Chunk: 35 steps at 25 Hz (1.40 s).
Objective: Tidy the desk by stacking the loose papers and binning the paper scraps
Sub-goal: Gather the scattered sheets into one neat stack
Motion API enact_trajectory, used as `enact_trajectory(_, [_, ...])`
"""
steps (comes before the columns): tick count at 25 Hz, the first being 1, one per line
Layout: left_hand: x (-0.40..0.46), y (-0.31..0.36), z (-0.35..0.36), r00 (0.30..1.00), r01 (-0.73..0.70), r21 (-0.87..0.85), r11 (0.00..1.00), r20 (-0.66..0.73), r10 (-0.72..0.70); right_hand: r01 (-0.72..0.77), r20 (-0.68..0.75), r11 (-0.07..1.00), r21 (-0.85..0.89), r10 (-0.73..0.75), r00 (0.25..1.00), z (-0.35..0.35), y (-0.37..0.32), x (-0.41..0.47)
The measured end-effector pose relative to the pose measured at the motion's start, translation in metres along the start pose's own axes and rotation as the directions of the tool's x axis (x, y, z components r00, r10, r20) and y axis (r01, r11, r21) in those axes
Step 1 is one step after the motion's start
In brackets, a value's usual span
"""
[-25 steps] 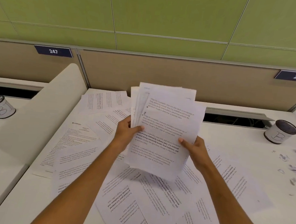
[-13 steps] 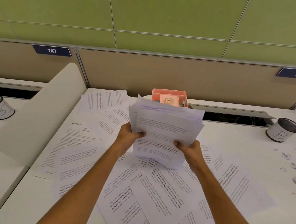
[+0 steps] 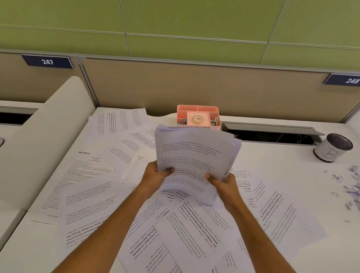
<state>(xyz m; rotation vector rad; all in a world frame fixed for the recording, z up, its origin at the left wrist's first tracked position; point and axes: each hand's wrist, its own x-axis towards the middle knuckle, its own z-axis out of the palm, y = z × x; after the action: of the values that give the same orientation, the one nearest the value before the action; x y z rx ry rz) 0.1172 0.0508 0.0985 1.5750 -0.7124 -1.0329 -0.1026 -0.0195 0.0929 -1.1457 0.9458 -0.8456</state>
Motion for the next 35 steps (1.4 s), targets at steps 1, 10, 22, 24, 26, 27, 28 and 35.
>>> enact_trajectory(1, [0.000, -0.001, 0.001, 1.000, -0.011, 0.020, 1.000, -0.017, 0.011, -0.001, 0.003, 1.000, -0.012, 0.001, 1.000, 0.000, 0.000, -0.001])
enact_trajectory(10, [-0.004, -0.009, -0.043, 0.998, 0.009, 0.002, 1.000, -0.064, -0.009, -0.088, -0.201, 0.947, -0.308, 0.026, 0.979, -0.058, 0.014, -0.023])
enact_trajectory(22, [-0.022, -0.046, -0.080, 0.969, 0.245, 0.057, 0.968, 0.002, -0.246, -0.542, -0.559, 0.269, -0.796, 0.013, 0.829, -0.087, 0.065, -0.086])
enact_trajectory(24, [-0.024, -0.057, -0.074, 0.968, 0.252, 0.066, 0.965, 0.000, -0.253, -0.555, -0.565, 0.197, -0.808, 0.007, 0.825, -0.079, 0.072, -0.087])
enact_trajectory(26, [-0.025, -0.065, -0.067, 0.969, 0.247, 0.080, 0.966, 0.002, -0.248, -0.554, -0.560, 0.126, -0.823, -0.014, 0.828, -0.073, 0.077, -0.087])
enact_trajectory(27, [-0.026, -0.067, -0.064, 0.969, 0.244, 0.084, 0.966, 0.004, -0.246, -0.556, -0.561, 0.100, -0.825, -0.022, 0.828, -0.072, 0.078, -0.086])
enact_trajectory(28, [-0.026, -0.069, -0.061, 0.970, 0.244, 0.090, 0.966, 0.002, -0.245, -0.561, -0.565, 0.087, -0.823, -0.026, 0.825, -0.071, 0.078, -0.085])
enact_trajectory(35, [-0.027, -0.069, -0.047, 0.969, 0.247, 0.104, 0.964, -0.002, -0.248, -0.583, -0.589, 0.318, -0.747, 0.090, 0.803, -0.073, 0.064, -0.069])
